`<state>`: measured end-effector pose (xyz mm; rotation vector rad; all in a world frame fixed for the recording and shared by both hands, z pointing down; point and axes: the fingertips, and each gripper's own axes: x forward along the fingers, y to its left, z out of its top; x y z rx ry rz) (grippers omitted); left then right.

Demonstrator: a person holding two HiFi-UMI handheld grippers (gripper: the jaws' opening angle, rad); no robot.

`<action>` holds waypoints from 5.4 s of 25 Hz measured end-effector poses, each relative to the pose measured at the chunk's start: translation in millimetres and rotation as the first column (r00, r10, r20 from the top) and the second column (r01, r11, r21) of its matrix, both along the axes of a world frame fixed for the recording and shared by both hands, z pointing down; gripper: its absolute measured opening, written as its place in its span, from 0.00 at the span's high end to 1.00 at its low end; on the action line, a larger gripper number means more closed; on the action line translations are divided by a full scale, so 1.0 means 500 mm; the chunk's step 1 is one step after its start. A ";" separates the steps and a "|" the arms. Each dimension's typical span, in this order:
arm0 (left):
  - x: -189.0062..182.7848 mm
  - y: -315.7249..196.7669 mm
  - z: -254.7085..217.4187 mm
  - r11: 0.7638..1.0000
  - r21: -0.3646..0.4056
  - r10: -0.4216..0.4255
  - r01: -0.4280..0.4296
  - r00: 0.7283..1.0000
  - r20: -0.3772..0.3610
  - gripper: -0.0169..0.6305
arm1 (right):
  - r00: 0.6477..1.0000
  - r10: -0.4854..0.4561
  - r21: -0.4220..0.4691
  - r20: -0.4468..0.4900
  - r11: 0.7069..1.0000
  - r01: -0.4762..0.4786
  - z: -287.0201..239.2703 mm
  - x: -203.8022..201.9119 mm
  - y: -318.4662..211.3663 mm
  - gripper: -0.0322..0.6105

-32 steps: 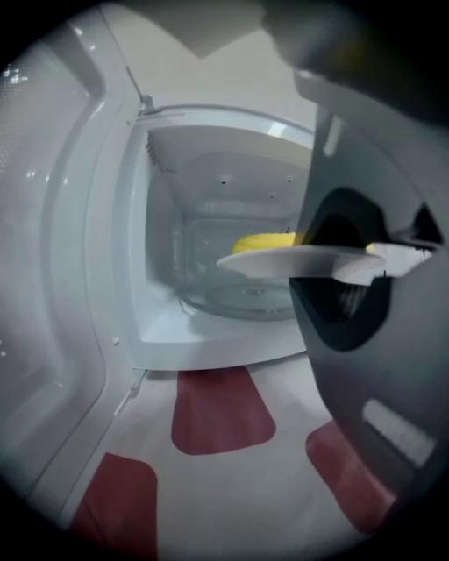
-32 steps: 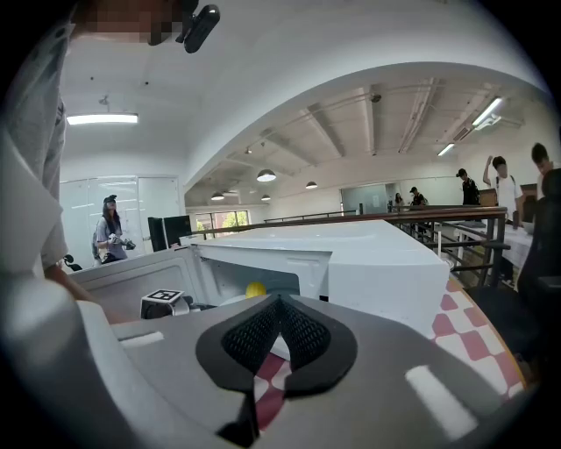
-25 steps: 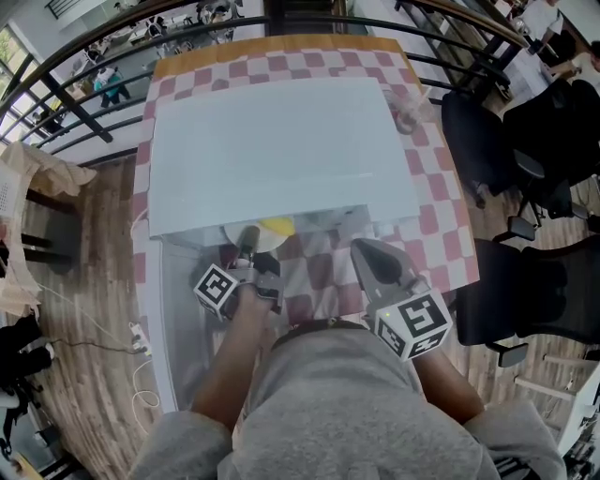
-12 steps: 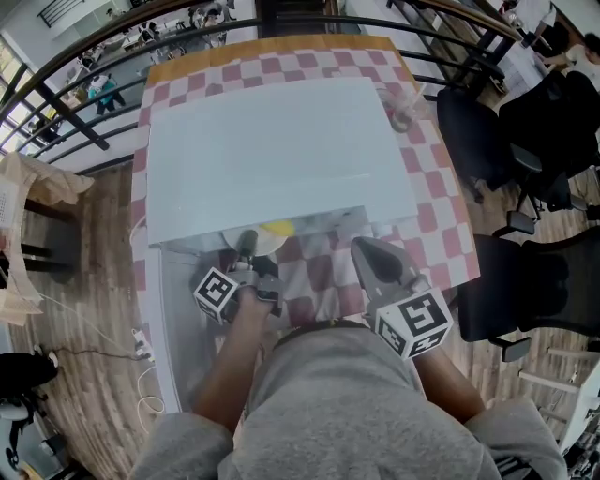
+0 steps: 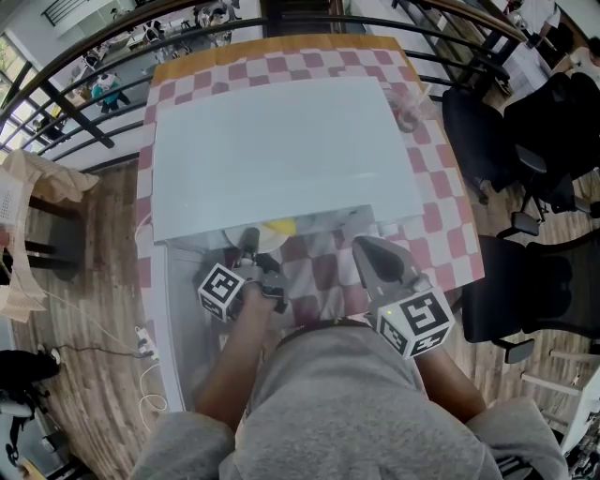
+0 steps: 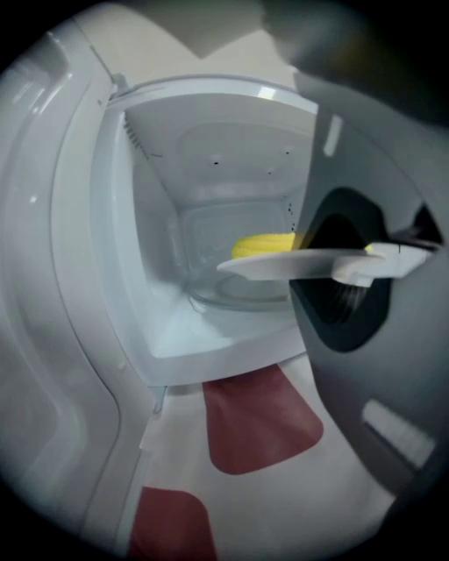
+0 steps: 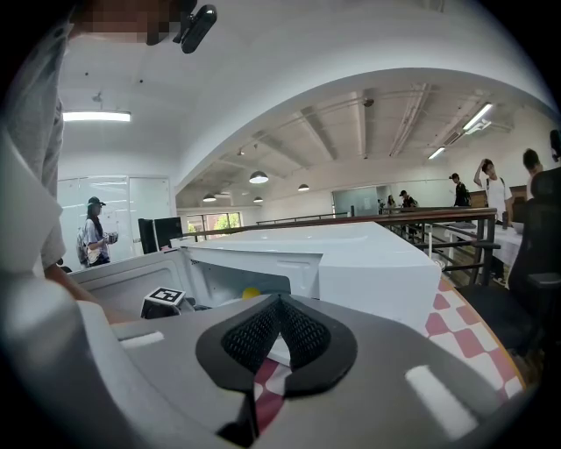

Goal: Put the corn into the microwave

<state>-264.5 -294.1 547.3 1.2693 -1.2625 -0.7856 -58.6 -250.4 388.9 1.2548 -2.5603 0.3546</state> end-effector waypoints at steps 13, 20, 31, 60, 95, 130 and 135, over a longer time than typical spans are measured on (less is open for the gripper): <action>-0.001 0.004 -0.015 0.999 -0.016 0.052 -0.050 0.992 0.118 0.89 | 1.000 0.000 0.003 0.000 1.000 0.000 -0.005 0.005 0.008 0.95; 0.007 0.003 -0.011 0.992 -0.071 0.114 -0.103 0.978 0.172 0.86 | 1.000 0.003 -0.001 0.002 1.000 -0.003 -0.003 0.007 0.014 0.95; 0.007 0.004 -0.008 0.976 -0.108 0.212 -0.189 0.937 0.276 0.89 | 1.000 0.005 0.004 -0.002 1.000 -0.005 -0.006 0.002 0.012 0.95; 0.041 0.020 -0.031 0.919 -0.135 0.393 -0.370 0.845 0.361 0.55 | 0.999 0.036 0.002 -0.027 0.999 -0.036 0.004 0.012 0.022 0.95; 0.092 0.054 0.014 0.712 -0.425 0.648 -0.559 0.289 0.705 0.41 | 0.999 0.031 0.017 -0.026 0.999 -0.030 0.003 0.008 0.008 0.95; 0.068 0.041 0.032 0.592 -0.625 0.778 -0.509 0.157 0.609 0.82 | 0.999 0.039 0.012 -0.009 0.999 -0.039 0.011 0.037 -0.006 0.95; 0.073 0.045 0.039 0.545 -0.648 0.806 -0.532 0.121 0.579 0.96 | 0.999 0.043 0.012 -0.010 0.999 -0.043 0.010 0.039 -0.005 0.95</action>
